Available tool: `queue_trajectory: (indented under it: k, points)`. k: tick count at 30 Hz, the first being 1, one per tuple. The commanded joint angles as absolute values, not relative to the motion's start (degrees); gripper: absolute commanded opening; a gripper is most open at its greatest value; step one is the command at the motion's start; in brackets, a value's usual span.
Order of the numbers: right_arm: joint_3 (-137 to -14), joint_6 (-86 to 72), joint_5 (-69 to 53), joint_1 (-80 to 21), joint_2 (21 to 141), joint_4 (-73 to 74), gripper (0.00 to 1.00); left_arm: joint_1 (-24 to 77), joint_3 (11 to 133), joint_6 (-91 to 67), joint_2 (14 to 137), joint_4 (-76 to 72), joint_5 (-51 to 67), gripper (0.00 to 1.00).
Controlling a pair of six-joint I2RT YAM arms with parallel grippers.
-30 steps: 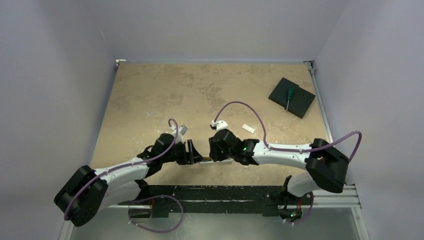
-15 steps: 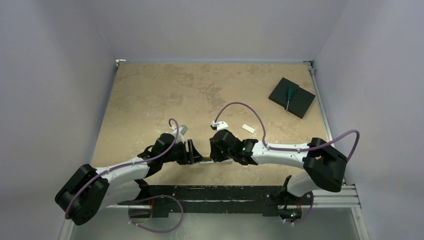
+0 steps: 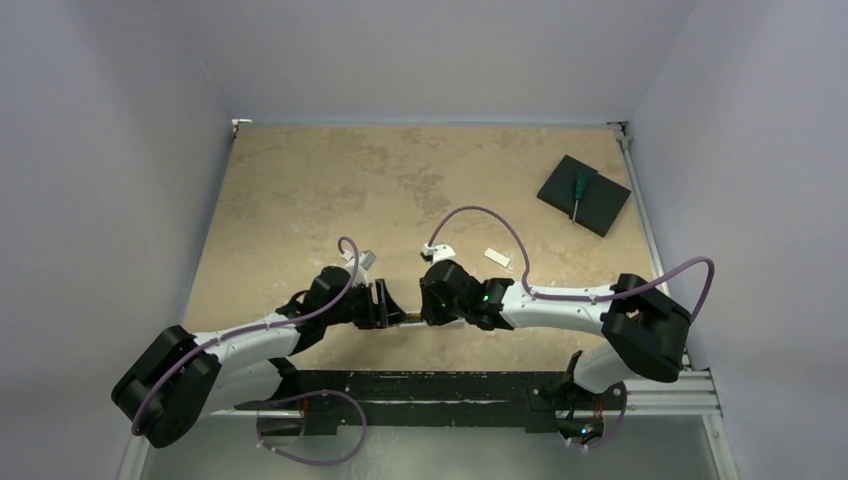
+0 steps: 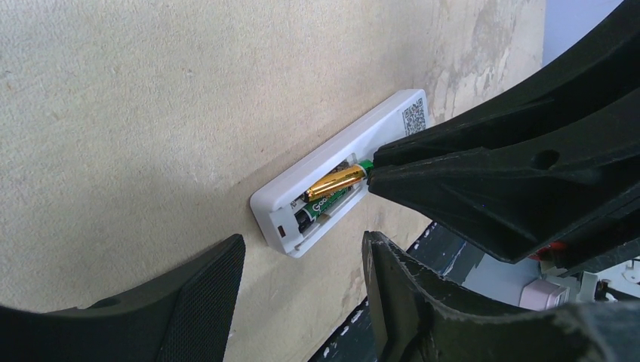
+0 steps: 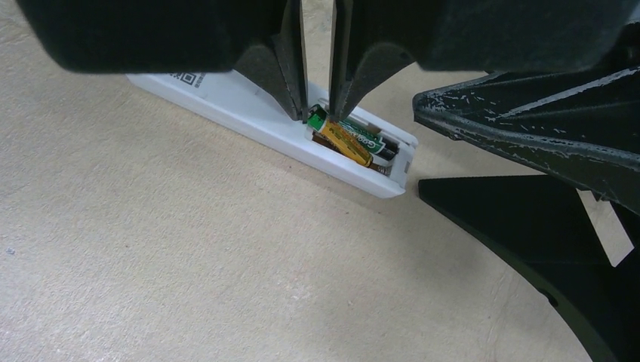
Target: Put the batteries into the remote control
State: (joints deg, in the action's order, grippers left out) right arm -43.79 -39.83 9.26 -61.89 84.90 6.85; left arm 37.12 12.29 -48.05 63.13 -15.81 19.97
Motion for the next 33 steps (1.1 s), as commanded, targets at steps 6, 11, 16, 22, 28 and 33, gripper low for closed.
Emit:
queue_trajectory:
  k: [6,11,16,22,28,33]
  points:
    - [-45.45,-40.51,8.27,-62.12,85.56,6.18,0.21,36.62,13.26,-47.95,64.39,-18.65,20.8,0.57]
    - [-45.94,-40.31,7.79,-62.11,86.06,6.06,0.2,36.63,13.36,-47.88,64.77,-18.72,20.9,0.57]
    - [-46.34,-40.0,7.48,-62.12,86.78,6.07,0.19,36.65,13.31,-47.82,65.15,-18.96,20.87,0.56]
    - [-47.02,-39.57,7.6,-62.13,87.32,6.58,0.18,36.65,13.62,-47.64,65.39,-18.98,20.92,0.55]
    - [-47.01,-39.68,7.78,-62.15,87.19,6.15,0.17,36.65,13.68,-47.56,65.7,-19.08,20.92,0.55]
    - [-47.06,-39.73,7.27,-62.1,87.65,5.42,0.17,36.6,13.7,-47.55,66.49,-19.57,21.02,0.54]
